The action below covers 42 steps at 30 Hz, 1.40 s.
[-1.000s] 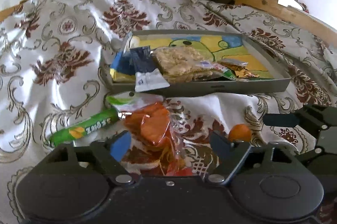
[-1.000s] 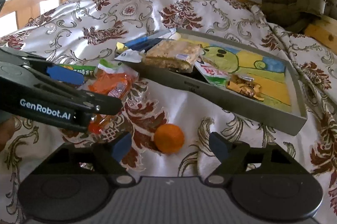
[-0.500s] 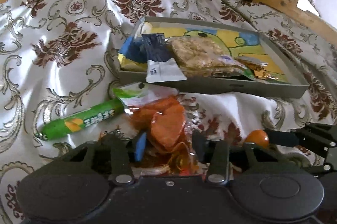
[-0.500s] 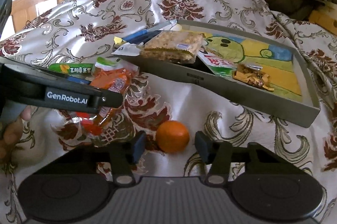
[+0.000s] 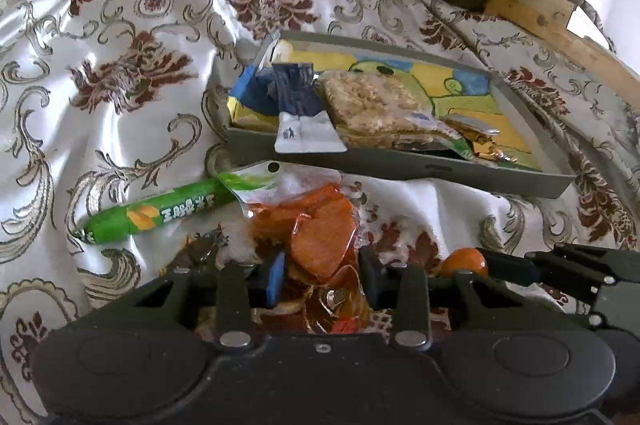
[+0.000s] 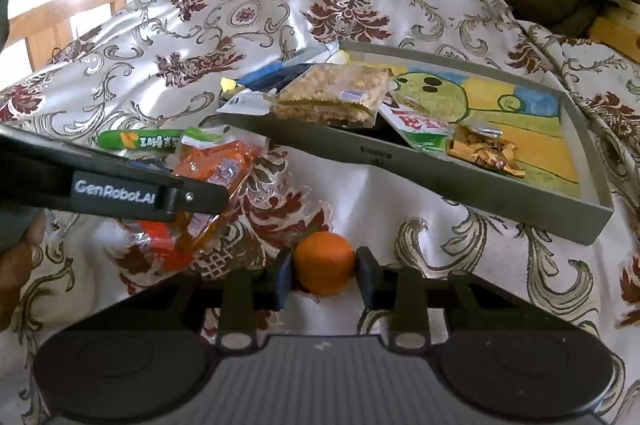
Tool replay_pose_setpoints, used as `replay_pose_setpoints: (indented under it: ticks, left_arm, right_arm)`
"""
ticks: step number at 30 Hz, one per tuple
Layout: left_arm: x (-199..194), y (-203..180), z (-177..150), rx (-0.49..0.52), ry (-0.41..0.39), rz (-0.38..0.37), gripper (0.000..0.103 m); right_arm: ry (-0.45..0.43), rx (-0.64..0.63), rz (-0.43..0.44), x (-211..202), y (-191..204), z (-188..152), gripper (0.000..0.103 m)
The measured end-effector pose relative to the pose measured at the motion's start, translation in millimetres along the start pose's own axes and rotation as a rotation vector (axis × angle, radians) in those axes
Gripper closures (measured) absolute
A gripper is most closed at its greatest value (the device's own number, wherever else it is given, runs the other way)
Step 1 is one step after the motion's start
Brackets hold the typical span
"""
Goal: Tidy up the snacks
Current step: 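Close the right tool on the mandarin while the left tool grasps the chip bag, then carry the mandarin with the right tool while the left tool carries the chip bag over the tray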
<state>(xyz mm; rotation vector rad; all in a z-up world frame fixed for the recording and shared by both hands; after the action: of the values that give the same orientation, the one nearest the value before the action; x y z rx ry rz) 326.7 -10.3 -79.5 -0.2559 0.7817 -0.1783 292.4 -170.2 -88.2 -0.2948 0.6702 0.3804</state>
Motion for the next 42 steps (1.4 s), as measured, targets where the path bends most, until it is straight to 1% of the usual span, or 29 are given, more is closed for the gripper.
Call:
replay_pose_setpoints:
  ticks: [2,3,6,9,12,16,20,23,29,32,35,38,42]
  left_arm:
    - [-4.5,-2.0,-0.4,0.008,-0.015,0.004,0.063]
    - [-7.3,-0.8,-0.2,-0.005,-0.018,0.002,0.063]
    - [-20.7,5.7,-1.1,-0.083,-0.011,-0.014,0.064]
    - [-44.4,12.2,-6.6,-0.146,-0.004,-0.02,0.064]
    - [-63.2,9.9,-6.7,-0.122,-0.053,-0.019,0.064]
    - [-65.8,-1.9,3.6,-0.086,-0.127,-0.051,0.063]
    - [-49.2,-22.9,21.7,-0.021,-0.169,-0.116,0.063]
    - [-40.2,-39.8,33.9,0.052,-0.22,-0.135,0.063]
    - [-5.4,-76.0,67.8,0.074,-0.251,-0.186,0.063]
    - [17.1,-95.4,76.0,0.097,-0.232,-0.216,0.063]
    - [37.8,-109.6,77.9,0.137,-0.196,-0.219,0.063]
    - [56.6,-117.2,78.0,0.154,-0.148,-0.21,0.063]
    - [75.9,-125.1,77.7,0.183,-0.094,-0.175,0.063]
  right_arm:
    - [-0.015,0.004,-0.007,-4.2,-1.2,2.2,0.066]
    - [-0.024,0.01,-0.01,-6.9,-2.7,3.4,0.066]
    - [-0.052,0.028,-0.02,-15.4,-7.1,7.1,0.066]
    - [-0.073,0.053,-0.024,-22.1,-12.2,10.5,0.066]
    - [-0.095,0.069,-0.034,-26.6,-16.7,14.3,0.066]
    - [-0.129,0.094,-0.05,-33.3,-25.7,19.8,0.066]
    - [-0.164,0.142,-0.087,-40.6,-41.0,25.5,0.066]
    - [-0.191,0.189,-0.108,-43.5,-54.9,29.4,0.066]
    - [-0.219,0.273,-0.173,-41.4,-91.1,34.1,0.066]
    - [-0.216,0.302,-0.225,-38.1,-111.7,28.8,0.066]
    - [-0.203,0.341,-0.241,-29.6,-128.2,21.9,0.066]
    - [-0.179,0.377,-0.251,-19.3,-140.6,15.1,0.066]
    - [-0.15,0.401,-0.254,-8.9,-149.2,9.1,0.066]
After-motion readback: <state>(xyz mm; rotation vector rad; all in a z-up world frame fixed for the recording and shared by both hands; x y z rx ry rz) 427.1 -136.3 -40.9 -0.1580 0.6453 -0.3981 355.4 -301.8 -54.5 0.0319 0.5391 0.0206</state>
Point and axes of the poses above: each gripper's, at about its wrist camera, not at the fingertips, and x roughly the way its jaws point, y to its left, z to its top, the point moved 1 cm from there along x, roughly the way its jaws point, and after that the axes turned 10 degrees about -x, right-handed, at the moved point
